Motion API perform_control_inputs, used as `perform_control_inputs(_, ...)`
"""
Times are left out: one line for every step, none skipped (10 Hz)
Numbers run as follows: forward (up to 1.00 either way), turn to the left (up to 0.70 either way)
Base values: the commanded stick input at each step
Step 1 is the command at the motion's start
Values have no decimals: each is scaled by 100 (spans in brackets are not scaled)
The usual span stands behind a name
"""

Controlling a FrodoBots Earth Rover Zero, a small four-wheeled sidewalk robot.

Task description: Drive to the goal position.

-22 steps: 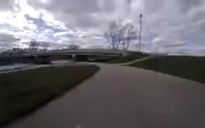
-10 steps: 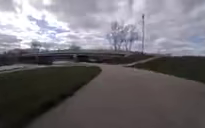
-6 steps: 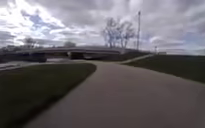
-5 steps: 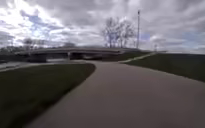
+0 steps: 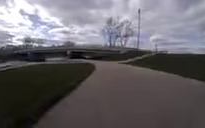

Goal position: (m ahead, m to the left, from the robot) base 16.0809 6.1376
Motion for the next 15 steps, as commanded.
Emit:
perform_control_inputs(100, 0)
perform_control_inputs(100, 0)
perform_control_inputs(100, 0)
perform_control_inputs(100, 0)
perform_control_inputs(100, 0)
perform_control_inputs(100, 0)
perform_control_inputs(100, -7)
perform_control_inputs(100, -18)
perform_control_inputs(100, -28)
perform_control_inputs(100, -39)
perform_control_inputs(100, -34)
perform_control_inputs(100, -26)
perform_control_inputs(100, -19)
perform_control_inputs(100, -12)
perform_control_inputs(100, -4)
